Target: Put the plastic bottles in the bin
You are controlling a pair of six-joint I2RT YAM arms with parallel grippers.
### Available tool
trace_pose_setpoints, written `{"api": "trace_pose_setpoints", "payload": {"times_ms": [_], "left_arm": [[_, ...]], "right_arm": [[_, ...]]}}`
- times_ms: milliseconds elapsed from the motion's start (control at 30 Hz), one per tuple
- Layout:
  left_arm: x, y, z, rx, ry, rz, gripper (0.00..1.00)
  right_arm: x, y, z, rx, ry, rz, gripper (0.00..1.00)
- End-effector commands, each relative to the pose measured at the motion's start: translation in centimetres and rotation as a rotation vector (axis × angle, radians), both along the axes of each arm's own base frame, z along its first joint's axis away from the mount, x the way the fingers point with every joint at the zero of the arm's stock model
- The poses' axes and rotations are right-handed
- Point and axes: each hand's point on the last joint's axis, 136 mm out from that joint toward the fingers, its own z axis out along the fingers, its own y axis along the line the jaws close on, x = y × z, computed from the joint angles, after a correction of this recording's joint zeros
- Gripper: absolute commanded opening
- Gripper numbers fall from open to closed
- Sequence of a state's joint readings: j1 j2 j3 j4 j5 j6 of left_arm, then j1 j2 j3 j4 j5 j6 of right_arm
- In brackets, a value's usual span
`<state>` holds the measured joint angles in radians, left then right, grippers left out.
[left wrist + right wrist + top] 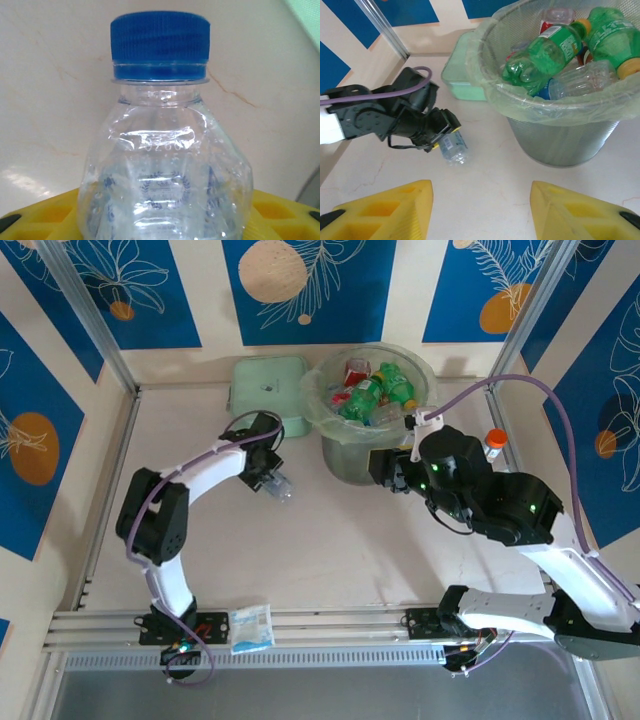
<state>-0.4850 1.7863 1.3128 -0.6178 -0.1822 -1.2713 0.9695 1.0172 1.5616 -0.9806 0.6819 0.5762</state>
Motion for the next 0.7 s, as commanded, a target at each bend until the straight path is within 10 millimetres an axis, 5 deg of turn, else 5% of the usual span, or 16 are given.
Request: {"api": "trace_pose_setpoints", "payload": {"times_ms": [0,200,367,500,667], "left_arm": [[-0.2,1.7,5.9,0.096,-0.134,-0.109,0.55],[2.0,1.0,20.5,0.246,-0.492,-0.409,0.51],[4.0,-3.8,30.2,0.231,-0.728,-0.662,0.54],[5.8,-8.0,33.3,0.229,-0.819,-0.809,0.54],[7.7,-13.4,34.0,0.187,-0.896,-0.945,0.51]], "right_arm": [[-0.5,-1.7,1.6,0.045,-0.061,-0.035,0.54],[-0.8,-3.4,1.8,0.083,-0.096,-0.066,0.54],[-1.2,-2.7,0.0,0.098,-0.034,-0.041,0.53],[-1.5,-1.5,-2.1,0.104,0.032,-0.012,0.52],[-1.8,-0.4,-4.7,0.099,0.103,0.001,0.51]]}}
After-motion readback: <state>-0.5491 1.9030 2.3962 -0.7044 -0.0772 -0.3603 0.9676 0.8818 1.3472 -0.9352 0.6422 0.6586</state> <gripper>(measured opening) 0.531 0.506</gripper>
